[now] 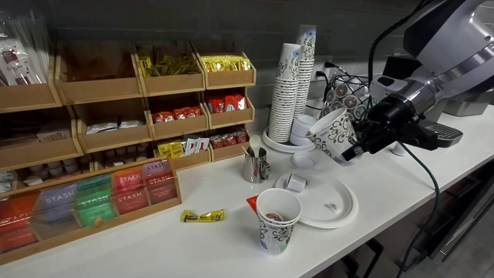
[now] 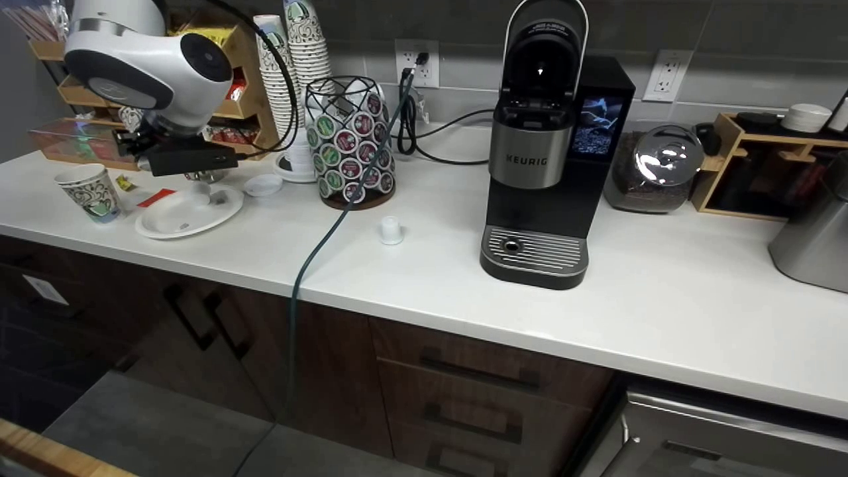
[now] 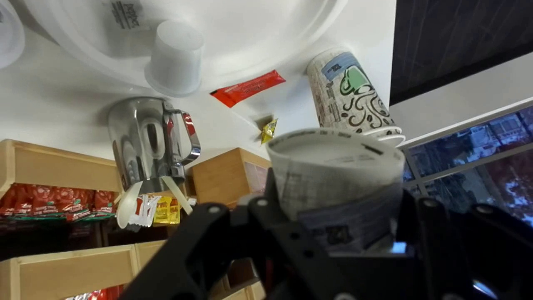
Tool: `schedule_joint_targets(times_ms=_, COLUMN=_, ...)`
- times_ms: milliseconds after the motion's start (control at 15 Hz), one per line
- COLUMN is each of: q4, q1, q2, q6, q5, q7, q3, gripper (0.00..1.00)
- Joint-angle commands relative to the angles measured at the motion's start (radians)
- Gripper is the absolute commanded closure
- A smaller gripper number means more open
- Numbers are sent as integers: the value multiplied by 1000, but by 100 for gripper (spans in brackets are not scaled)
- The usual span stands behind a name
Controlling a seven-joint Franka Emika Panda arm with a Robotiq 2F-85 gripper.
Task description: Pick up the coffee cup on the right and put it on the white plate.
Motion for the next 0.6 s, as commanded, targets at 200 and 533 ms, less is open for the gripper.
schedule_joint_targets(times_ms=200, q4=-38, q1=294, q2=-33, q6=58, q5=275, q7=-74, q3=-270, gripper=0)
schedule_joint_targets(times_ms=533, q4=-31, q1=394, q2=-35, q6=126, q5=336, q7=-54, q3=-340, gripper=0)
